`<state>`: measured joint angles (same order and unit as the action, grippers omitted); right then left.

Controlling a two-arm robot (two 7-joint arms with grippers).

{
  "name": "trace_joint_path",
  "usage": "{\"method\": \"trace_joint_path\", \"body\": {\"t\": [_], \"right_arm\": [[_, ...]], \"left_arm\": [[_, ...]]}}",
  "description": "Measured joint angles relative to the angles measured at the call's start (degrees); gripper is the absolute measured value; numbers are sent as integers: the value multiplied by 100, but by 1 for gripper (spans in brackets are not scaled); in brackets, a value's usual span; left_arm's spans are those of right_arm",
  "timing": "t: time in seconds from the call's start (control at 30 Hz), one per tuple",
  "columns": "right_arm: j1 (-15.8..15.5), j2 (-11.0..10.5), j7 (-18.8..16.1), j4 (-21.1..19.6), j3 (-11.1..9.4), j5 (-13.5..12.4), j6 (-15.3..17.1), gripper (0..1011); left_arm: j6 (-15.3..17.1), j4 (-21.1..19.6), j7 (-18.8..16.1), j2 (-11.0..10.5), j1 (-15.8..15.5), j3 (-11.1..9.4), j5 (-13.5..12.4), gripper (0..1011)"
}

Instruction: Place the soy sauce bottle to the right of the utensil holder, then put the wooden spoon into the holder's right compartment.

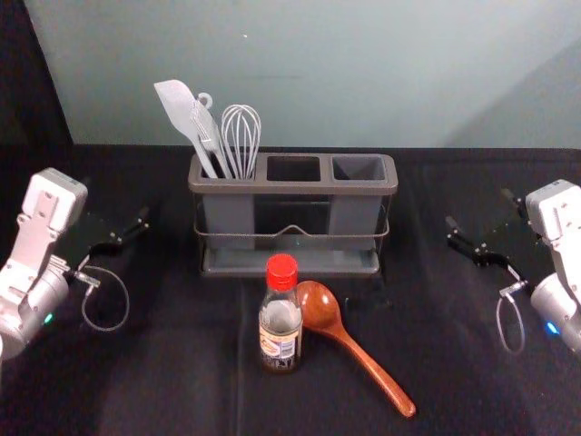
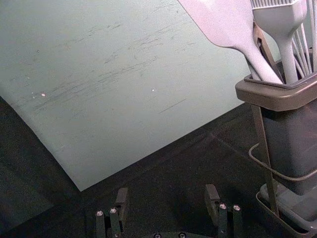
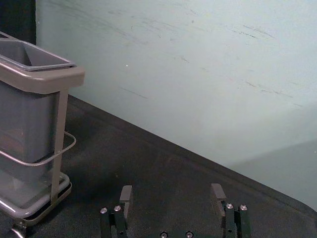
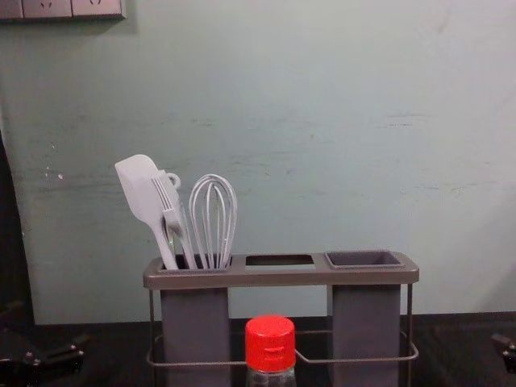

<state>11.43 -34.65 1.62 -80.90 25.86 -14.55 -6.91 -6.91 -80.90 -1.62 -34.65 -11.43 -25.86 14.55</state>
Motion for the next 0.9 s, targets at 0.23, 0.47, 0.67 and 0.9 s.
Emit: {"method": "trace_joint_path", "body": {"t": [0.23,0.47,0.67,0.9], "right_arm": [[0,0,0,0,0,0,0,1003],[0,0,0,0,0,0,0,1003],[0,0,0,0,0,0,0,1003],[0,0,0,0,0,0,0,1003]], "left_arm": [[0,0,0,0,0,0,0,1000],[0,0,0,0,0,0,0,1000],[0,0,0,0,0,0,0,1000],[0,0,0,0,0,0,0,1000]]}}
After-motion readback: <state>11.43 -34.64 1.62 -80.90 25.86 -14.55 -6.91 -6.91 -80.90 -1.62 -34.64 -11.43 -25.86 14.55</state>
